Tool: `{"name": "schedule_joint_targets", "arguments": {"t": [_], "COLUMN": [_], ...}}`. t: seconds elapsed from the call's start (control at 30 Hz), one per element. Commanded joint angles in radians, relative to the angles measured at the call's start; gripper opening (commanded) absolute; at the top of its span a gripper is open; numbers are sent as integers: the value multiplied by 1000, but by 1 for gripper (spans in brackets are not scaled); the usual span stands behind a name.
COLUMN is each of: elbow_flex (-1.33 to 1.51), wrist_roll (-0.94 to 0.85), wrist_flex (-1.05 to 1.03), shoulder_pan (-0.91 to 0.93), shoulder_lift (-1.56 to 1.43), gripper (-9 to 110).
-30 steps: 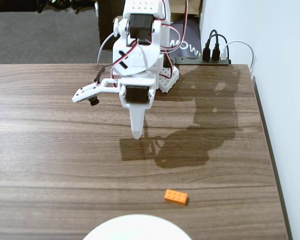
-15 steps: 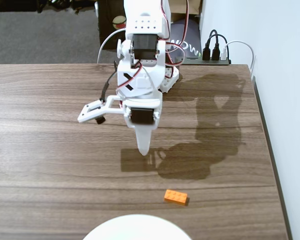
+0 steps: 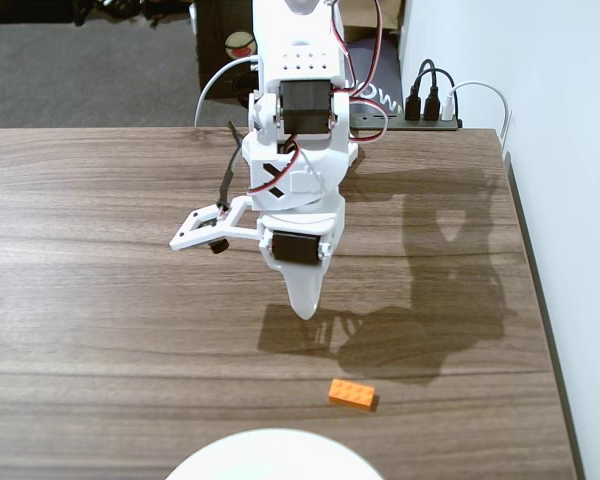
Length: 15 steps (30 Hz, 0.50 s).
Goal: Grasp a lego block and put it on the plate.
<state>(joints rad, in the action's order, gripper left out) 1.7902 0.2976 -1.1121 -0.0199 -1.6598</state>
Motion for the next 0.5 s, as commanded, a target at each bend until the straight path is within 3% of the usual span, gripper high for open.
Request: {"name": "schedule_joint_targets", "arguments": {"t": [0.0, 0.47], "elbow_flex": [-86, -239], "wrist_roll": [21, 74], "wrist_flex": [-32, -78], "shoulder_pan": [2, -43], "shoulder_lift": [17, 72], "gripper": [1, 1]}}
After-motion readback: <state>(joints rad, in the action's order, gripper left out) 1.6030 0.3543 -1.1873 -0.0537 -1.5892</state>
